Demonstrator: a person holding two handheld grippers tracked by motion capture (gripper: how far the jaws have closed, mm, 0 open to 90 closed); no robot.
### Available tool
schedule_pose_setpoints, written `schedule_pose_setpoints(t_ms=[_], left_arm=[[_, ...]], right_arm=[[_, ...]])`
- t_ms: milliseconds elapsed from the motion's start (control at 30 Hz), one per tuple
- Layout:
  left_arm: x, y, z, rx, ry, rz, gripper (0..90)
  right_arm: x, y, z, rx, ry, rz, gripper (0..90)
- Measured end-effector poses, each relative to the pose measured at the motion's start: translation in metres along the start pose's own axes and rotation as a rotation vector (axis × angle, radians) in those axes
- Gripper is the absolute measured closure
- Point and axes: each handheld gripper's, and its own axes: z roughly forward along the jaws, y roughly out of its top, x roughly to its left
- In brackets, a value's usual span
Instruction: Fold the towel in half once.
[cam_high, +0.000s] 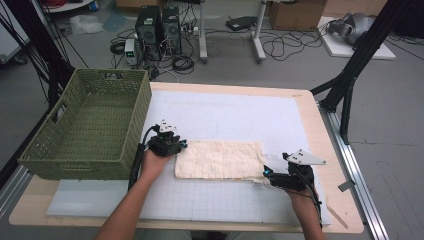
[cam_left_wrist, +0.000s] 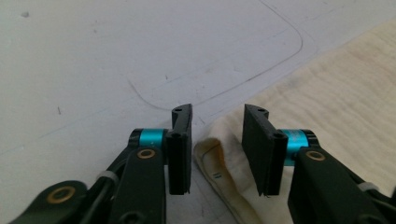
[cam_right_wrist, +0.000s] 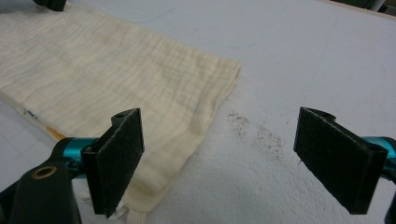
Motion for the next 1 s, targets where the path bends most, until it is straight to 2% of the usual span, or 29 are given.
schedule_pose_setpoints(t_ms=[67, 167, 233, 300, 400, 533, 667, 733, 867, 1000], left_arm=[[-0.001, 0.000, 0.000, 0.006, 0.001, 0.024, 69.2], [-0.003, 0.000, -0.001, 0.006, -0.017, 0.056, 79.7], [-0.004, -0.001, -0.001, 0.004, -0.012, 0.061, 82.5], [-0.004, -0.001, -0.001, 0.001, -0.011, 0.058, 83.1], [-0.004, -0.002, -0.001, -0.002, -0.011, 0.045, 83.1], [-0.003, -0.002, 0.000, -0.003, -0.018, 0.034, 83.1], [0.000, -0.002, -0.001, -0.004, -0.032, 0.014, 83.1], [0.001, -0.002, -0.001, -0.007, -0.037, 0.004, 83.2], [0.001, -0.003, -0.001, -0.007, -0.038, 0.006, 83.3], [0.004, -0.004, -0.003, -0.026, -0.050, -0.029, 83.7]], right_arm=[[0.000, 0.000, 0.000, 0.002, -0.001, -0.001, 15.3], [0.000, -0.001, 0.001, 0.008, 0.001, -0.001, 15.3], [0.000, -0.001, 0.002, 0.015, 0.000, -0.002, 15.3], [0.000, -0.002, 0.003, 0.018, 0.004, -0.002, 15.4], [-0.002, 0.001, 0.009, 0.010, 0.049, 0.024, 14.9], [-0.002, 0.009, 0.023, 0.040, 0.089, 0.033, 12.4], [-0.001, 0.017, 0.036, 0.042, 0.175, 0.040, 14.7], [-0.002, 0.024, 0.043, 0.056, 0.175, 0.034, 15.9], [-0.010, 0.041, 0.059, 0.073, 0.189, 0.043, 24.2], [-0.013, 0.055, 0.076, 0.096, 0.171, 0.025, 29.5]])
